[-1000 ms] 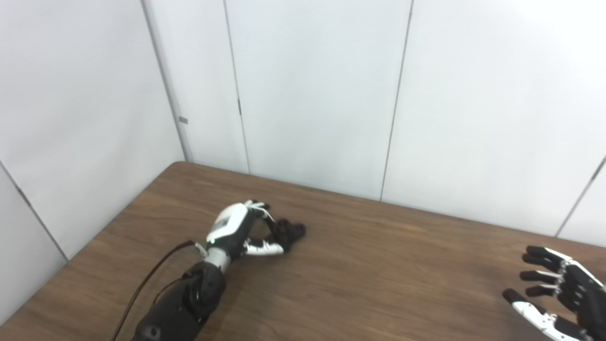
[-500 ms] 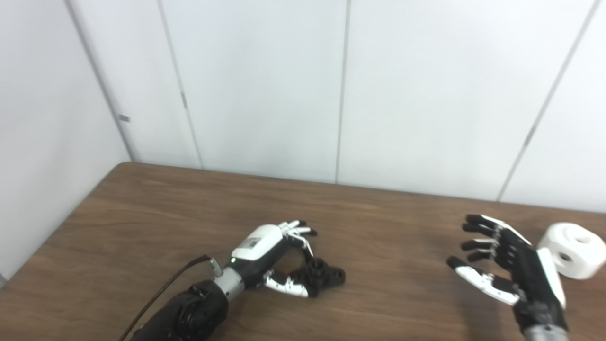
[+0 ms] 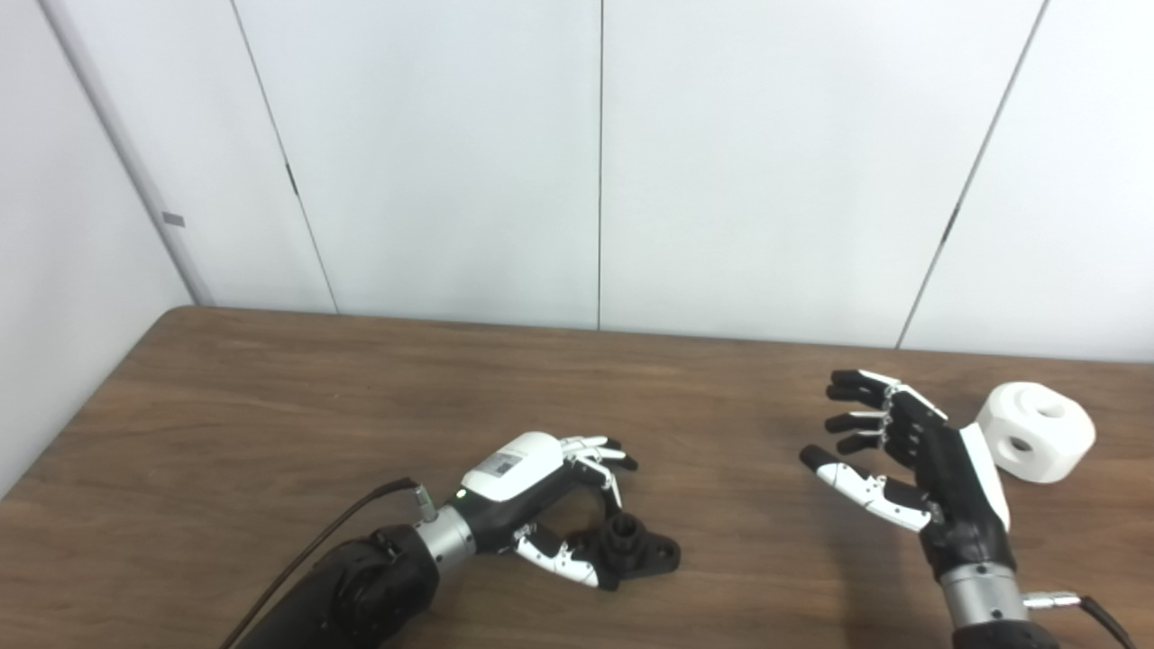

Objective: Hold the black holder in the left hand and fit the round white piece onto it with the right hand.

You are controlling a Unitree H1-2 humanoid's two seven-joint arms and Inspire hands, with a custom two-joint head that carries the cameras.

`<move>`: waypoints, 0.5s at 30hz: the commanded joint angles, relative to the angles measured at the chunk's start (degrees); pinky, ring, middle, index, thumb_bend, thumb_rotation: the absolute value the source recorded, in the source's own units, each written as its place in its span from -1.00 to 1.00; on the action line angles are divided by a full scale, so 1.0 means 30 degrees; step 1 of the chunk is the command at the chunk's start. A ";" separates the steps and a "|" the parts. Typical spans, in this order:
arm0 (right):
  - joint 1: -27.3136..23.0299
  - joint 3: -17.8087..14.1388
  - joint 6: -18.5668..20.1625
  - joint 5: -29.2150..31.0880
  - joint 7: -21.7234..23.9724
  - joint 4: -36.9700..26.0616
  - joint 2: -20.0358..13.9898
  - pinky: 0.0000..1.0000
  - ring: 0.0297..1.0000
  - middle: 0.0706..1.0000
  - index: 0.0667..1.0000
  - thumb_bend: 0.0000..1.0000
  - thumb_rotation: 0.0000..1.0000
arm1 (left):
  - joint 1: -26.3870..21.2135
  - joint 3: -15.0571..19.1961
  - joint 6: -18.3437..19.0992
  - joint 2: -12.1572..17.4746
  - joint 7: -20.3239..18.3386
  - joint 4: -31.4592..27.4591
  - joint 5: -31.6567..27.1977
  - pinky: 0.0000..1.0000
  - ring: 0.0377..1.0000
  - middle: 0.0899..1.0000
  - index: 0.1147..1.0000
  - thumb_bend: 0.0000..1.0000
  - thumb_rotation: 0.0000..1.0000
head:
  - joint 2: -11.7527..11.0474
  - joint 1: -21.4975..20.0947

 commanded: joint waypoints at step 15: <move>-0.1177 -0.0926 -0.0098 -0.0469 0.0185 -0.2420 -0.1726 0.00 0.19 0.40 0.39 0.02 -0.38 | 0.0464 -0.0274 0.1521 -0.0762 -0.0268 0.3165 0.1218 0.92 0.96 0.78 -0.17 0.05 -0.89 | -0.0317 -0.1904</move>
